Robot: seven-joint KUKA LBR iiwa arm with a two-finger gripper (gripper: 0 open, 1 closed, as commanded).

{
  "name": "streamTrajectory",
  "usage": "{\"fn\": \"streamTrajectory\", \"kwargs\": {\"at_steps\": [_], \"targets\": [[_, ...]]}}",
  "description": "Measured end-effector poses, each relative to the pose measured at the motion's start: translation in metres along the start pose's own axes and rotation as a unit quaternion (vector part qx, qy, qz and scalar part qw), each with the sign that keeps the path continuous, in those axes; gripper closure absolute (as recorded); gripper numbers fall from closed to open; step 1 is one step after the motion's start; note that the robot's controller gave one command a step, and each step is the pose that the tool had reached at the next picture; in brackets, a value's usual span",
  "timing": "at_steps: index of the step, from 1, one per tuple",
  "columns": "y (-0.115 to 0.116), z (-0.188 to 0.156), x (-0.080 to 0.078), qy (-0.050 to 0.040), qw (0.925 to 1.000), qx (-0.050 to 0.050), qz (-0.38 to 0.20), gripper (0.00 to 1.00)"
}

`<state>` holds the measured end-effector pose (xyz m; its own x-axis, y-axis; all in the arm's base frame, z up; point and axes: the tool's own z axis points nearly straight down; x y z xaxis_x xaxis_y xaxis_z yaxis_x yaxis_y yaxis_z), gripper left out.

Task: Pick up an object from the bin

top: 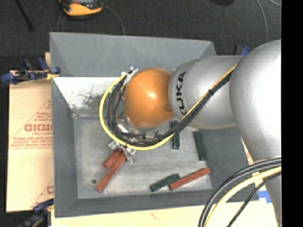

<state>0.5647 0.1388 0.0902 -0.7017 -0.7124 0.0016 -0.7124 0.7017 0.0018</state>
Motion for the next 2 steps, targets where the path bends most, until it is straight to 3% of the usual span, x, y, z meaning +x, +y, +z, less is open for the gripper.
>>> {"fn": "streamTrajectory", "kwargs": {"at_steps": [2], "targets": [[-0.001, -0.032, -0.001, -0.0019, 1.0, 0.001, 0.001, 1.0]]}}
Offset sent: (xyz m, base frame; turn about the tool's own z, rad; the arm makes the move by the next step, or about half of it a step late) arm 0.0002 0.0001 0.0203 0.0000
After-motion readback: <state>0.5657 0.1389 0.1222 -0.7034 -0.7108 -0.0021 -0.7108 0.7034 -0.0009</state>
